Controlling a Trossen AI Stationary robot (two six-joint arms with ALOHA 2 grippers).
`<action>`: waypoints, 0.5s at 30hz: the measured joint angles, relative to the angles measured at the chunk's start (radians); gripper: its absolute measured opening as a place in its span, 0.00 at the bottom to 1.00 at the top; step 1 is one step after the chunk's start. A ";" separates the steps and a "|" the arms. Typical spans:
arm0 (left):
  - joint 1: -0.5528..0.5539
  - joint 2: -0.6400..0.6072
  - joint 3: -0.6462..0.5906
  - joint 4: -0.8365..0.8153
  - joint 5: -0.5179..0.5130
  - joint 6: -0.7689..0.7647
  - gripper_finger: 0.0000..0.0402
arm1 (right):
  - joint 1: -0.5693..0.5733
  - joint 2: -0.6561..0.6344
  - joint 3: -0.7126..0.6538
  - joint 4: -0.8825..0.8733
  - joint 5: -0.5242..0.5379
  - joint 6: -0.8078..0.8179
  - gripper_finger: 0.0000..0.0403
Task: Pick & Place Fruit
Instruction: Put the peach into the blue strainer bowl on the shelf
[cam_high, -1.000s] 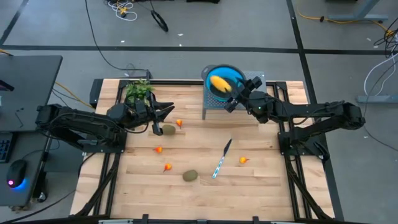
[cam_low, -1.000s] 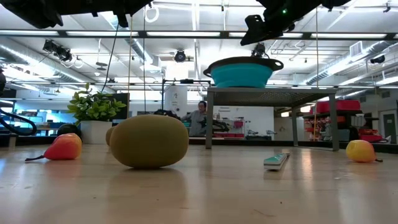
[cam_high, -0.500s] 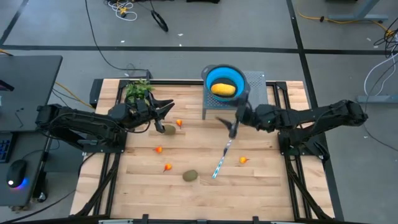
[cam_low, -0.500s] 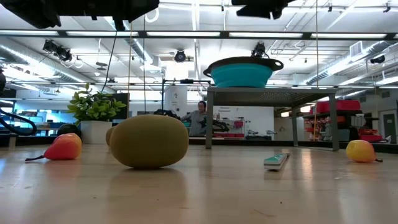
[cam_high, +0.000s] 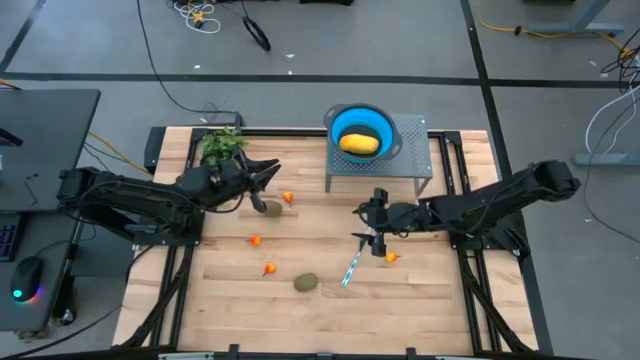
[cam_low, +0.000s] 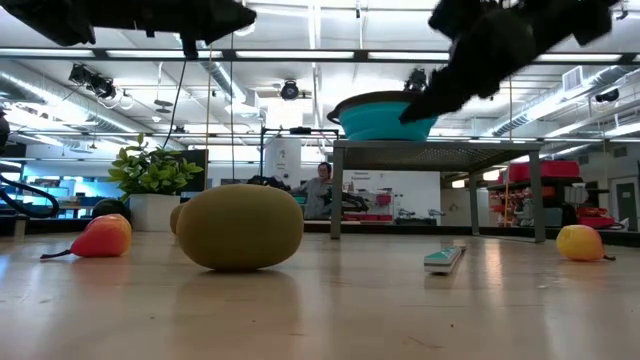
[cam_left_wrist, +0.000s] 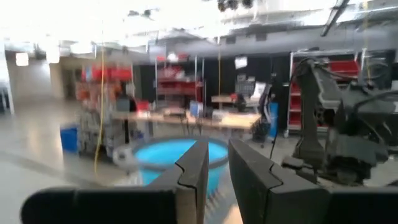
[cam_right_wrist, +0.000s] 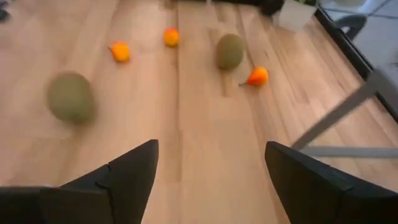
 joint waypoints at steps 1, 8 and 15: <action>0.000 0.000 0.000 -0.040 0.000 -0.031 0.18 | 0.000 0.001 -0.032 0.048 0.007 -0.005 0.75; -0.064 -0.008 0.000 -0.269 0.015 -0.186 0.18 | 0.000 0.001 -0.182 0.335 0.021 -0.033 0.72; -0.202 -0.020 0.173 -0.786 -0.066 -0.326 0.18 | 0.001 0.001 -0.252 0.391 0.021 -0.023 0.72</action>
